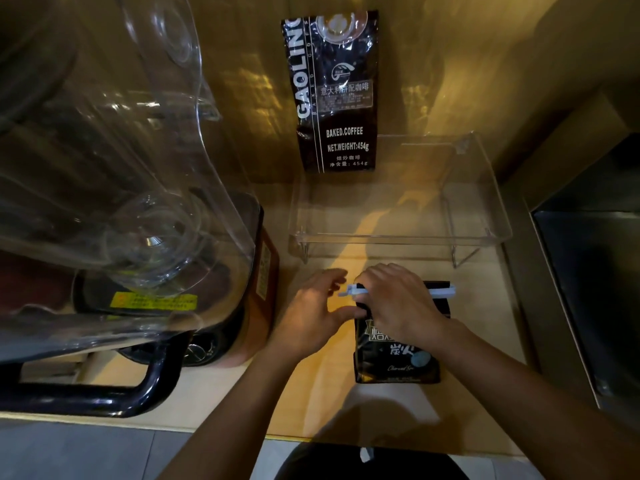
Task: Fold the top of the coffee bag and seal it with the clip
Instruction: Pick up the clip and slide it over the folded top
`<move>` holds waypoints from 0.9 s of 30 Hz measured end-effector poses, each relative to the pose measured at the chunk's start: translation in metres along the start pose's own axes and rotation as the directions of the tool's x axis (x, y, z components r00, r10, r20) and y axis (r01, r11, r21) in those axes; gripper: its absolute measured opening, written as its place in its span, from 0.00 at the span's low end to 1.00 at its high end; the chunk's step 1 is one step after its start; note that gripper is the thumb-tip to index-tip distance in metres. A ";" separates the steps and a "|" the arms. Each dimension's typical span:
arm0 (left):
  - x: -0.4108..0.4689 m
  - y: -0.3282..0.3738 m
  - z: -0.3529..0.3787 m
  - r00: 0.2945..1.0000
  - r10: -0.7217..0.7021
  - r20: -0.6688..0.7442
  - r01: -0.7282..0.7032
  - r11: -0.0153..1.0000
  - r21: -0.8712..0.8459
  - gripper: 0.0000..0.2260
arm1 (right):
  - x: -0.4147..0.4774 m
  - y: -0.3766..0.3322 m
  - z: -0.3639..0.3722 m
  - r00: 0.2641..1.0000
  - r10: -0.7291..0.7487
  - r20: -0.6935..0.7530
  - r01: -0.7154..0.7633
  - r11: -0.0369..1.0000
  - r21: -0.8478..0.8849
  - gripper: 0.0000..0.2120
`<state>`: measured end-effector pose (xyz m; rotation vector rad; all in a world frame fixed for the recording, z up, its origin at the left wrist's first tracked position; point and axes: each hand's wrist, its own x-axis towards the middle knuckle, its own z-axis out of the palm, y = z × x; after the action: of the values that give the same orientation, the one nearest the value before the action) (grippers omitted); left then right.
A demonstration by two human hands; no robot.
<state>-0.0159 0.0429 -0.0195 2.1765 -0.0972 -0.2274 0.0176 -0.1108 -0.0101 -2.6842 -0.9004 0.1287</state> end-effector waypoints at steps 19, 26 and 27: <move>-0.002 0.017 0.015 0.998 -0.002 -0.060 -0.022 0.913 -0.407 0.13 | -0.017 -0.005 -0.006 0.987 0.015 -0.161 -0.013 1.000 0.014 0.14; -0.002 0.015 0.015 0.989 0.090 -0.118 -0.078 0.991 0.106 0.11 | -0.016 0.003 -0.005 0.990 0.050 -0.128 -0.049 0.999 0.008 0.09; -0.001 0.016 0.013 0.987 0.132 -0.091 -0.118 0.982 0.145 0.11 | -0.015 0.003 -0.005 0.989 0.047 -0.140 -0.047 0.999 0.006 0.09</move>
<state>-0.0192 0.0232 -0.0134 2.3066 -0.1971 -0.0400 0.0080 -0.1235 -0.0066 -2.6738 -0.7941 -0.0480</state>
